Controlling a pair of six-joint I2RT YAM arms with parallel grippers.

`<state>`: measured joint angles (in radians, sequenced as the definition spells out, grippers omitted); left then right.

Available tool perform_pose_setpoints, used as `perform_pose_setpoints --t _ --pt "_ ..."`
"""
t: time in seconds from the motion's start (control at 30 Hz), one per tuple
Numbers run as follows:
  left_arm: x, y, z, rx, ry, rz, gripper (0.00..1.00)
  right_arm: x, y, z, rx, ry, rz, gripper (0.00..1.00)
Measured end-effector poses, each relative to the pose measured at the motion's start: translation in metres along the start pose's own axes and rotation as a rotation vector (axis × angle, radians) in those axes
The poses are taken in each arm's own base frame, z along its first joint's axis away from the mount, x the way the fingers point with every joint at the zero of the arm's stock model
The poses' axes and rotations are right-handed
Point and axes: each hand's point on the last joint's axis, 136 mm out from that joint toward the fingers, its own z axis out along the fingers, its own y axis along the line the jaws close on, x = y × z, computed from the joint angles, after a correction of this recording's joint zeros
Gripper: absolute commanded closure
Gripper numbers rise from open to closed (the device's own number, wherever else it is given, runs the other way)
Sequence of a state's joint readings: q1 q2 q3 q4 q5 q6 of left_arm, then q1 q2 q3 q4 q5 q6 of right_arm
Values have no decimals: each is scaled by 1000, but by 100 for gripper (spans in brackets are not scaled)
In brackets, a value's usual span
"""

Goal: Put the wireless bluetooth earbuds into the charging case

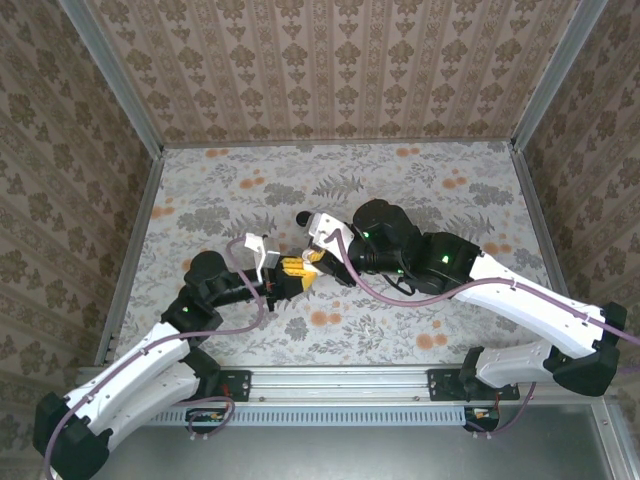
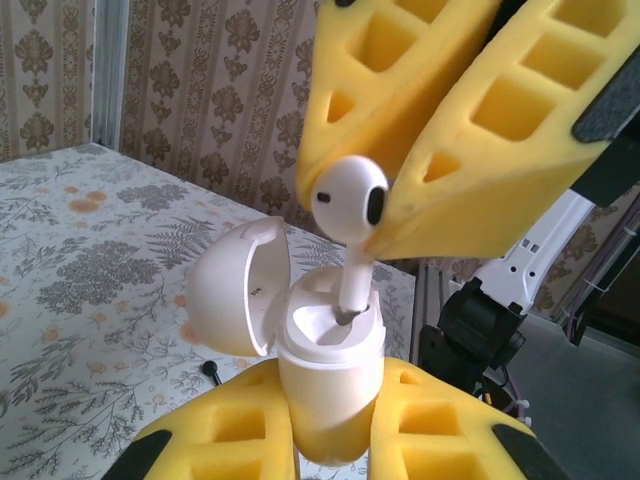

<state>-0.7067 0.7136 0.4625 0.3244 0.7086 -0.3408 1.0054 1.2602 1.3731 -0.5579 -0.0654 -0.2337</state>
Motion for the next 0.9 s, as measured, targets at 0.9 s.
perform_pose_setpoints --t 0.9 --pt "2 -5 2 22 11 -2 100 9 13 6 -73 51 -49 82"
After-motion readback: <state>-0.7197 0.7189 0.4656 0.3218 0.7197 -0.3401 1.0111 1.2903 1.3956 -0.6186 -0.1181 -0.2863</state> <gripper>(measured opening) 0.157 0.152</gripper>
